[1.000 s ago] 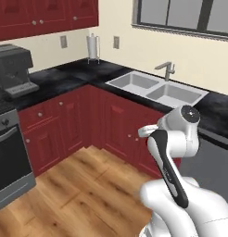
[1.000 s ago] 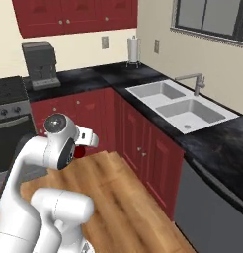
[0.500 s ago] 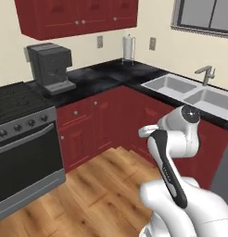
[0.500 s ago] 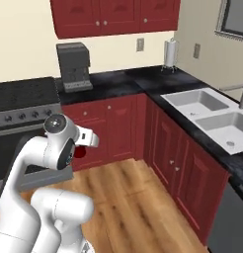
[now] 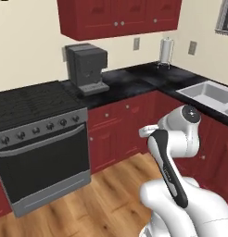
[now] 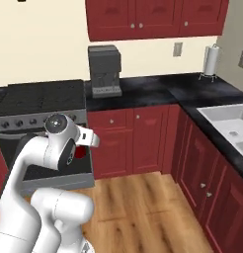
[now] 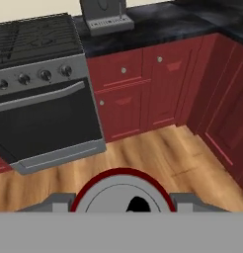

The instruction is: Four empty soda cans are scattered around the kitchen. Gather all the cans and cluster them next to the stove for recycling.

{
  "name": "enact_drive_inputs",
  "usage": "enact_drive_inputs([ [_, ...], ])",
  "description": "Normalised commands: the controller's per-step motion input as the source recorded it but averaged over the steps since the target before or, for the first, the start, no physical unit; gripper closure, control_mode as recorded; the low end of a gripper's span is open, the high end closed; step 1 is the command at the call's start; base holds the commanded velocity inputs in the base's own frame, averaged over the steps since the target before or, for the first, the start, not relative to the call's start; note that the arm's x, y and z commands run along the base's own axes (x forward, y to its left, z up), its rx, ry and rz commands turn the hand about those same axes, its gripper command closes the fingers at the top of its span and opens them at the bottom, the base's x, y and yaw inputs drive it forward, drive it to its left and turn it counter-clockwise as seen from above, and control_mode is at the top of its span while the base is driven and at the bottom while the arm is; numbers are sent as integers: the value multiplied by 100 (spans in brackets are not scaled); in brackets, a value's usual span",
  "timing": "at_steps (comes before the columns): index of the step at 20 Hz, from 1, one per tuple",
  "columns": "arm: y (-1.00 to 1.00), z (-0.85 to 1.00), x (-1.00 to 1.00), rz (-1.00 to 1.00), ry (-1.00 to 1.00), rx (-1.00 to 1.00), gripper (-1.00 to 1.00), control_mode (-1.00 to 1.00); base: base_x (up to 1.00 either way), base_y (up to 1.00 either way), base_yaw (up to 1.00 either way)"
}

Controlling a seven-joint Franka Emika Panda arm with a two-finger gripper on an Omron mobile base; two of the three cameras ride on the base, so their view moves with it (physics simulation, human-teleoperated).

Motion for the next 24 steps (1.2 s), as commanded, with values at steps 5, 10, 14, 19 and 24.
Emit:
enact_drive_inputs([
  [5, 0, 0, 0, 0, 0, 0, 100, 100, 41, 35, 29],
  [10, 0, 0, 0, 0, 0, 0, 100, 100, 38, 45, 28],
  [14, 0, 0, 0, 0, 0, 0, 100, 100, 31, 52, 28],
  [19, 0, 0, 0, 0, 0, 0, 100, 100, 24, 56, 28],
  [24, 0, 0, 0, 0, 0, 0, 100, 100, 34, 58, 27],
])
